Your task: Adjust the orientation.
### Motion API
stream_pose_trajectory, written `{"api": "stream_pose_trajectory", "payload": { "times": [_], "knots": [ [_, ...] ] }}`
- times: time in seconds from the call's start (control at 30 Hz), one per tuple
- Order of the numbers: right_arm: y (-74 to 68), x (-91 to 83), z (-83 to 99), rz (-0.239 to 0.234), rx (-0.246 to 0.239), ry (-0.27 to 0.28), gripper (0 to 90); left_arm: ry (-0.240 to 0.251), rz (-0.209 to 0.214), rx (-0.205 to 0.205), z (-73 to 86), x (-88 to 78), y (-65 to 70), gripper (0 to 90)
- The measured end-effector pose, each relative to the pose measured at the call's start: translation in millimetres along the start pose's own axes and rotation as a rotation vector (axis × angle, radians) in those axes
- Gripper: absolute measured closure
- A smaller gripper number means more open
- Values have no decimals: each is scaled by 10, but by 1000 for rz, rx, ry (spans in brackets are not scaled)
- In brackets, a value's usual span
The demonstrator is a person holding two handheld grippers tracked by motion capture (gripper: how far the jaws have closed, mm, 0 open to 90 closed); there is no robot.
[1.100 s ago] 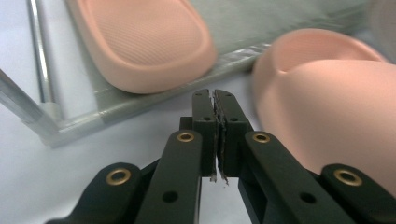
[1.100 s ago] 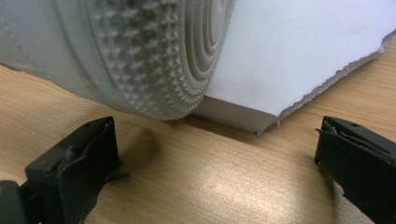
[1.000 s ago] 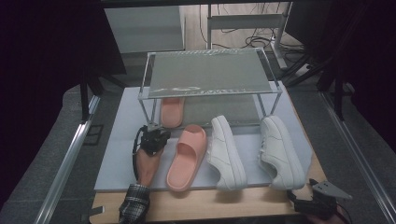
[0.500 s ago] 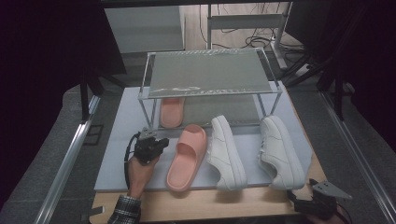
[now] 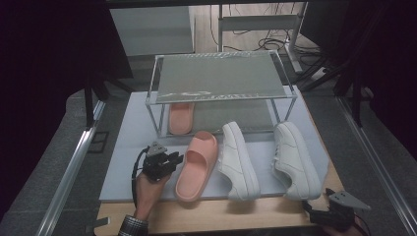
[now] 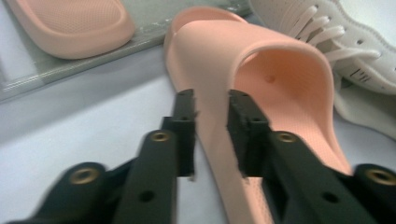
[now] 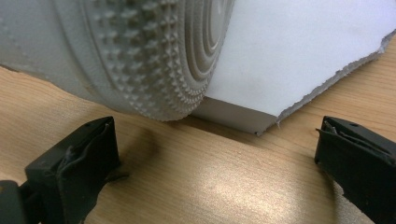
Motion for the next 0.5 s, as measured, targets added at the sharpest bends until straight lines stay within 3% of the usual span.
{"api": "stream_pose_trajectory", "payload": {
  "times": [0.17,0.5],
  "knots": [
    [0,0,0,0,0,1,0,0,2,5,-13,54,33,642],
    [1,0,1,-1,0,1,0,-17,-16,16,-67,211,61,676]
  ]
}}
Point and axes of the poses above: each handheld gripper's, and its own axes: x roughly forward along the jaws, z roughly out of its underside, y roughly to its right, the point moved 1 cm from there along x, roughly forward along the jaws, and after that the axes turned 3 degrees about y, right-handed, at the moved point
